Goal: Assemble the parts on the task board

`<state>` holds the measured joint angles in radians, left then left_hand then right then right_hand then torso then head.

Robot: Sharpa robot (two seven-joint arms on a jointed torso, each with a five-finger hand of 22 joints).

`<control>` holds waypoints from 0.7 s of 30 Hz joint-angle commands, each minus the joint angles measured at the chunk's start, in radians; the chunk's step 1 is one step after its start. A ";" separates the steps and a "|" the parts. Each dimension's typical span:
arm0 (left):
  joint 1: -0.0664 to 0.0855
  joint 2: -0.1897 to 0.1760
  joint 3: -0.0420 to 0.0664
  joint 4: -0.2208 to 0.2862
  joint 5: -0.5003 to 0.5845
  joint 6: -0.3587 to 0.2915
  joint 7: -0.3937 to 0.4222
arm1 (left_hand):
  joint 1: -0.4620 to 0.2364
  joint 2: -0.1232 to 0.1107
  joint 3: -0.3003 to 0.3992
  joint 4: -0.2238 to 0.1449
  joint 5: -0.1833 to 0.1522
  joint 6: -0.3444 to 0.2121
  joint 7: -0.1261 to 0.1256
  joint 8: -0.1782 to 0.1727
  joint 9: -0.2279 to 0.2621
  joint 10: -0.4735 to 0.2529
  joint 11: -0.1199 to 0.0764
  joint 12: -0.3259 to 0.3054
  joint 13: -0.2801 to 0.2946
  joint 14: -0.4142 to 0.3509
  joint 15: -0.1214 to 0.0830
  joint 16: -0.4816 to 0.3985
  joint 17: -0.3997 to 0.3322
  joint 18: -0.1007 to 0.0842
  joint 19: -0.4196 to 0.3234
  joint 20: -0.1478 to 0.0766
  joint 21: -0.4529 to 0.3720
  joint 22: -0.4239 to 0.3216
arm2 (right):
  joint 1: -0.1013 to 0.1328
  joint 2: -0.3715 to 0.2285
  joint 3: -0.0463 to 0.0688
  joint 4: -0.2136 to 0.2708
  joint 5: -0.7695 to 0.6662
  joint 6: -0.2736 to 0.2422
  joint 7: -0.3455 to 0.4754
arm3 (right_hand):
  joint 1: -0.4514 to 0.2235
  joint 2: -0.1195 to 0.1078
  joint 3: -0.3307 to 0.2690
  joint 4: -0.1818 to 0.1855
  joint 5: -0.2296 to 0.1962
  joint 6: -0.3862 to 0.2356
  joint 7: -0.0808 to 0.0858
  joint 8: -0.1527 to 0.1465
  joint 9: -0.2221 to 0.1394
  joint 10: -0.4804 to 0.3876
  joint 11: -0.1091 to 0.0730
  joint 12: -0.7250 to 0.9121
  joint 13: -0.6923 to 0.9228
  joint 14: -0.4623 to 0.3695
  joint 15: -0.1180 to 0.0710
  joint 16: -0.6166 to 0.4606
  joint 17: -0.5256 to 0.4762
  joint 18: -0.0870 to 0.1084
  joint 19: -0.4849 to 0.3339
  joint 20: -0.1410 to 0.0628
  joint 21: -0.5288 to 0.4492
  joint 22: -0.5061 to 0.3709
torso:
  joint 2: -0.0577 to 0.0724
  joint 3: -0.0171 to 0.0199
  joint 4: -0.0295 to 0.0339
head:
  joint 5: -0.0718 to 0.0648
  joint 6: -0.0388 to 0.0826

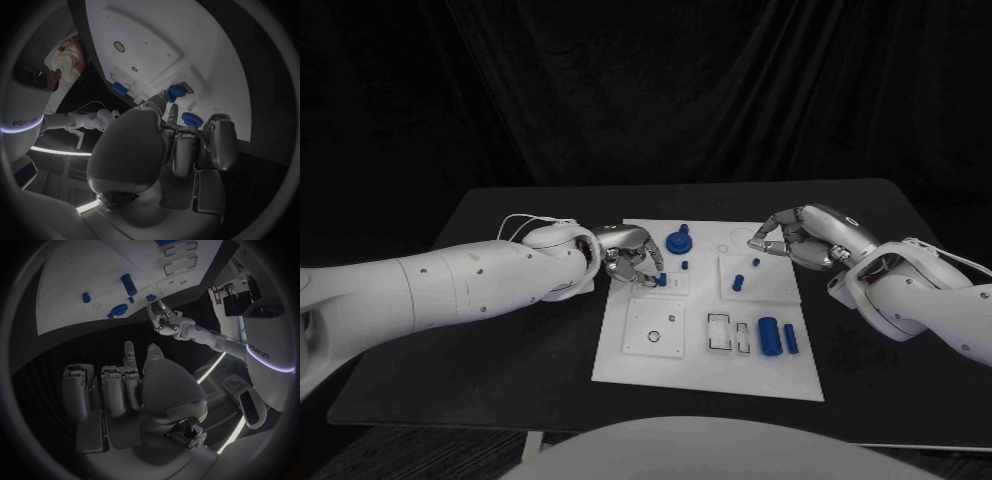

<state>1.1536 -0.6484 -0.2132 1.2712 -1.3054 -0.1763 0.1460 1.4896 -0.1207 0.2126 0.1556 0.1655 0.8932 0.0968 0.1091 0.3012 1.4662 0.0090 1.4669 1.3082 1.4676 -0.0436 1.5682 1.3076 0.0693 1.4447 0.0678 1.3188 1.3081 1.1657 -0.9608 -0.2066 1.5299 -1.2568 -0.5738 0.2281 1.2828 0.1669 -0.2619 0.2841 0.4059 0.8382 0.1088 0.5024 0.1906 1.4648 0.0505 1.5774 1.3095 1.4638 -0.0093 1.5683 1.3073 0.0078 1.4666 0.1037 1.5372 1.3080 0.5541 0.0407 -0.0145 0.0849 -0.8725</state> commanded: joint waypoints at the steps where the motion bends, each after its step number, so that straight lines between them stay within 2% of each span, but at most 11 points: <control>1: -0.004 0.003 0.001 -0.003 -0.001 -0.011 0.021 | 0.014 -0.002 -0.001 -0.003 0.013 0.002 0.009 -0.004 -0.004 0.015 0.006 -0.002 0.152 0.103 0.010 0.003 0.263 -0.015 0.001 0.006 0.004 0.191 | -0.003 0.000 0.001 0.002 -0.002 0.008 -0.007 | 0.011 0.000 0.000 -0.006 0.006 0.006 0.002 -0.007 -0.002 0.106 -0.008 -0.007 0.261 0.107 -0.008 0.003 0.263 0.005 0.074 -0.009 -0.005 0.246 | -0.001 0.0013 -0.0014 | 0.001 0.000; 8: -0.008 0.001 0.001 -0.006 -0.030 0.002 0.008 | 0.028 -0.005 0.000 -0.009 0.037 0.003 0.014 -0.009 -0.014 0.018 0.010 0.003 0.157 0.103 0.013 0.003 0.263 -0.014 -0.002 0.010 0.002 0.190 | -0.003 0.000 0.001 0.002 -0.002 0.010 -0.008 | 0.011 0.000 0.000 -0.006 0.006 0.006 0.002 -0.007 -0.002 0.106 -0.008 -0.007 0.261 0.107 -0.008 0.003 0.263 0.005 0.074 -0.009 -0.005 0.246 | -0.003 0.0025 0.0000 | 0.000 0.000; 21: -0.013 0.003 0.001 -0.020 -0.058 0.014 -0.009 | 0.019 -0.008 -0.007 -0.002 0.029 0.002 0.020 -0.012 -0.021 0.022 0.015 0.008 0.162 0.103 0.017 0.003 0.263 -0.014 -0.002 0.013 0.004 0.190 | -0.004 0.003 0.001 0.000 -0.002 0.015 -0.010 | 0.011 0.000 0.000 -0.006 0.006 0.006 0.002 -0.007 -0.002 0.106 -0.008 -0.007 0.261 0.107 -0.008 0.003 0.263 0.005 0.074 -0.009 -0.005 0.246 | -0.002 0.0027 -0.0017 | 0.000 0.000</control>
<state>1.1425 -0.6487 -0.2132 1.2528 -1.3500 -0.1683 0.1391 1.5111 -0.1251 0.2100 0.1530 0.1995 0.8934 0.1109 0.1007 0.2817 1.4663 0.0162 1.4707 1.3081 1.4650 -0.0319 1.5682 1.3075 0.0691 1.4445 0.0752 1.3187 1.3078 1.1646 -0.9582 -0.2066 1.5291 -1.2568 -0.5665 0.2280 1.2828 0.1668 -0.2619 0.2841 0.4059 0.8381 0.1088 0.5024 0.1899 1.4647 0.0505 1.5736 1.3108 1.4647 -0.0085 1.5682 1.3073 0.0078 1.4666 0.1036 1.5372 1.3077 0.5516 0.0435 -0.0155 0.0853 -0.8725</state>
